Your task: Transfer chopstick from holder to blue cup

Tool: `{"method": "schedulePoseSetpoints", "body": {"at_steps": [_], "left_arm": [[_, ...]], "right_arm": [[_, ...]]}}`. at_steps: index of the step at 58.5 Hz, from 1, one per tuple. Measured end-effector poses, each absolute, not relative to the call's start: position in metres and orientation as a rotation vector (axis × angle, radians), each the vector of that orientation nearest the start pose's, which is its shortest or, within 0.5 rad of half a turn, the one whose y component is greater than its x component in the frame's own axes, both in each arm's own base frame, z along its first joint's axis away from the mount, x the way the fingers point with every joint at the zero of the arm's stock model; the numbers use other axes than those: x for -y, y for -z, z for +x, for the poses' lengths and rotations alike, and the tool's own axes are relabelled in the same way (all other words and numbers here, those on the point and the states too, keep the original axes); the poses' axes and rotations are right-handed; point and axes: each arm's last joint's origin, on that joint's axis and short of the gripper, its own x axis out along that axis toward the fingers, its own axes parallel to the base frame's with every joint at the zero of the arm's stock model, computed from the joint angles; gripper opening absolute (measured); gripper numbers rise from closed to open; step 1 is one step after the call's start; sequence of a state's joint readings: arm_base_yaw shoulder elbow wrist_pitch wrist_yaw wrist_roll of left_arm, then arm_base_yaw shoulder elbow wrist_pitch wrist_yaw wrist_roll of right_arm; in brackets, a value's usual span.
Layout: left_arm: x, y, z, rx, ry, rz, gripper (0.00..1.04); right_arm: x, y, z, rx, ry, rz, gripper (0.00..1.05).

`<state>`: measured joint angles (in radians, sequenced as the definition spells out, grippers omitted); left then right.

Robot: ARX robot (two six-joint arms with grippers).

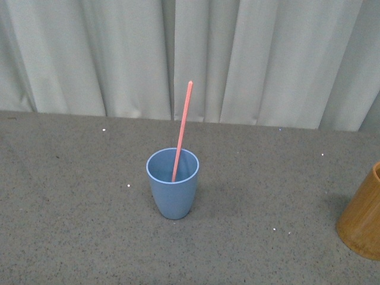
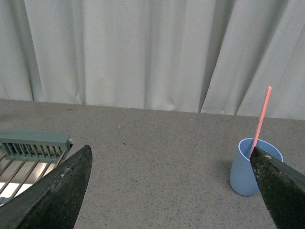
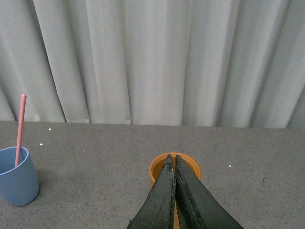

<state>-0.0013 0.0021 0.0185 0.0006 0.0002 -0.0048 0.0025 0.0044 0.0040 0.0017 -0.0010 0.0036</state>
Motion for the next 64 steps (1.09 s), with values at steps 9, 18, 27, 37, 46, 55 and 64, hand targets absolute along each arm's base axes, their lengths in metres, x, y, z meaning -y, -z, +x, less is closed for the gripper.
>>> {"method": "schedulePoseSetpoints", "body": {"at_steps": [9,18,27,37,46,55,64], "left_arm": [[0.0001,-0.1697,0.0967,0.017,0.002,-0.005,0.98],[0.0001,-0.1697,0.0967,0.017,0.002,-0.005,0.98],[0.0001,-0.1697,0.0967,0.017,0.001,-0.005,0.98],[0.0001,-0.1697,0.0967,0.017,0.002,-0.005,0.98],[0.0001,-0.1697,0.0967,0.017,0.001,-0.005,0.98],[0.0001,-0.1697,0.0967,0.017,0.002,-0.005,0.98],[0.0001,-0.1697,0.0967,0.017,0.001,-0.005,0.98]], "right_arm": [[-0.0003,-0.1647,0.0977,0.001,-0.004,0.004,0.01],[-0.0003,-0.1648,0.0977,0.002,-0.003,0.002,0.23],[-0.0003,-0.1647,0.0977,0.001,-0.004,0.002,0.51],[-0.0003,-0.1647,0.0977,0.001,-0.004,0.002,0.82],[-0.0003,-0.1647,0.0977,0.001,-0.004,0.003,0.95],[-0.0003,-0.1647,0.0977,0.001,-0.004,0.003,0.95],[-0.0003,-0.1647,0.0977,0.001,-0.004,0.003,0.95]]}}
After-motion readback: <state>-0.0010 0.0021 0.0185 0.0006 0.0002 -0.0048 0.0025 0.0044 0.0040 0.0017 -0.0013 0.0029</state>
